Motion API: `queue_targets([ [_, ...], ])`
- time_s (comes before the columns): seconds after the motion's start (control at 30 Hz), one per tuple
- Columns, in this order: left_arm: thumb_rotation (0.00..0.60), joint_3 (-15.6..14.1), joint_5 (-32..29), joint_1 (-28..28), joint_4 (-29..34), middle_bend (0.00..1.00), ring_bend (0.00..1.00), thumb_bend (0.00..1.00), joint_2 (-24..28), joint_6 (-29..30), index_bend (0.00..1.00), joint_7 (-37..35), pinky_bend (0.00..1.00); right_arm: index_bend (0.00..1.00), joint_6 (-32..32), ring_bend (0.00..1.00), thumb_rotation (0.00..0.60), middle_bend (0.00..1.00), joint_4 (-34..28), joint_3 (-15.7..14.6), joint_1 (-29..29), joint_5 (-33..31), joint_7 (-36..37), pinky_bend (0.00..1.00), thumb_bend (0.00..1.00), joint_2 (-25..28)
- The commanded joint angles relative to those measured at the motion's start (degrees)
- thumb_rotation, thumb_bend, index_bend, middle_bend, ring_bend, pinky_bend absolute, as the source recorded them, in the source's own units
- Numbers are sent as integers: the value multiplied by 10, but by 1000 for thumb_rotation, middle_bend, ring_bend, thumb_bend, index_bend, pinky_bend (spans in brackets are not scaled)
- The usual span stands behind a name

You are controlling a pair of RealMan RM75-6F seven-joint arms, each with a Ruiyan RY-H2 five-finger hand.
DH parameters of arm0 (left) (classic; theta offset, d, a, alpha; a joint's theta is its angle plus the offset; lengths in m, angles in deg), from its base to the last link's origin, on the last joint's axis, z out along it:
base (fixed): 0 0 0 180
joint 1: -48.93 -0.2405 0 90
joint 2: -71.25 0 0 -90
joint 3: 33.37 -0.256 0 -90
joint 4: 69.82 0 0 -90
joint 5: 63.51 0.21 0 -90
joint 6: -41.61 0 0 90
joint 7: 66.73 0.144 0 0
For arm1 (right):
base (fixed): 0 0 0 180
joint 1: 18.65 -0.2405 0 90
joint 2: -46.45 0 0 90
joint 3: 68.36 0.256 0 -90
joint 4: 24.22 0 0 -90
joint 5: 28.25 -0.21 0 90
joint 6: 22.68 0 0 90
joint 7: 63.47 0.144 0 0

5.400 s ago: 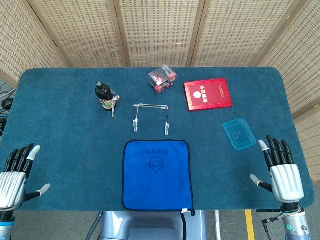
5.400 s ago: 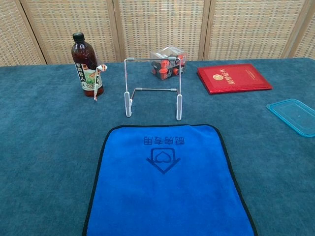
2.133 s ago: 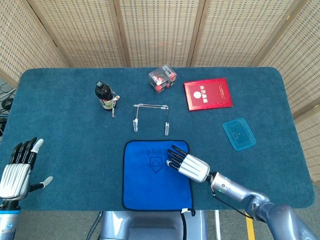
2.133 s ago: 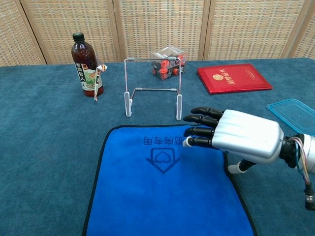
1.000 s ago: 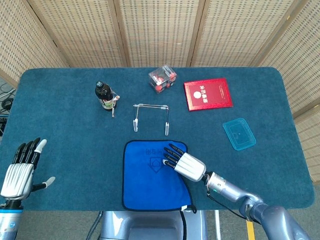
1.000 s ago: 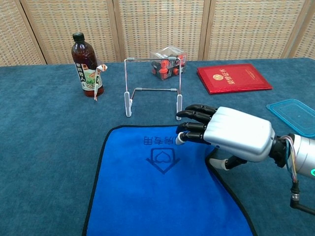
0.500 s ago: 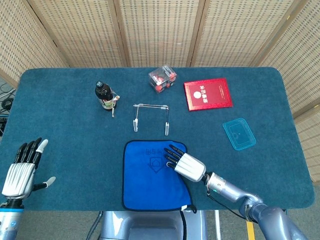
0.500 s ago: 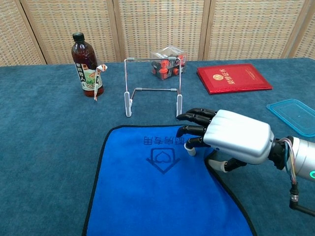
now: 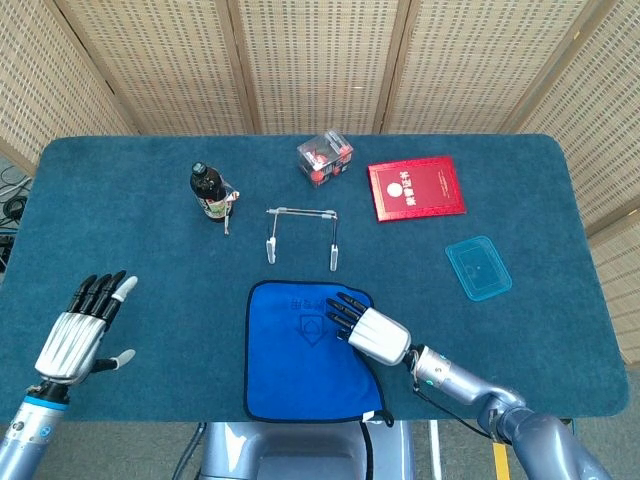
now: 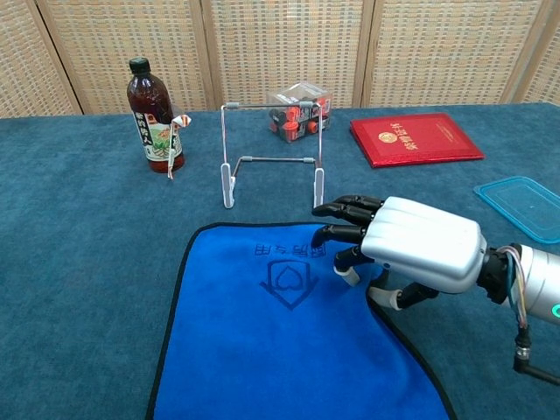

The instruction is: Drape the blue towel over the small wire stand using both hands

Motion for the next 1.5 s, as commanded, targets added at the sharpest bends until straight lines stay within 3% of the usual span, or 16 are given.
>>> queue_targets([
  [0.03,600,-2,53,45,-57,0,0,0,-20,-27,180,-47,0,606,-1,80,600,241,-1,0,-1,-1,-1,113,445,1],
  [0.17,600,-10,136,101,-160,0,0,0,-59,-26,306,-114,0,606,-4,81,600,242,-9,3,-4,-4,-5,113,446,5],
  [0.37,600,-29,210,171,-280,0,0,0,-108,-26,339,-181,0,606,-12,81,600,243,-24,4,-6,-8,-14,113,446,12],
  [0.63,600,-46,283,240,-454,0,0,0,-214,54,432,-240,0,610,-21,81,600,251,-40,5,-14,-8,-26,113,446,19],
  [1.1,600,-78,297,296,-547,0,0,54,-270,75,473,-265,0,611,-31,81,600,255,-60,11,-25,-12,-22,113,448,26],
  [1.5,600,-109,273,312,-665,0,0,59,-341,84,484,-313,0,611,-41,81,600,258,-81,12,-33,-11,-22,113,446,35],
])
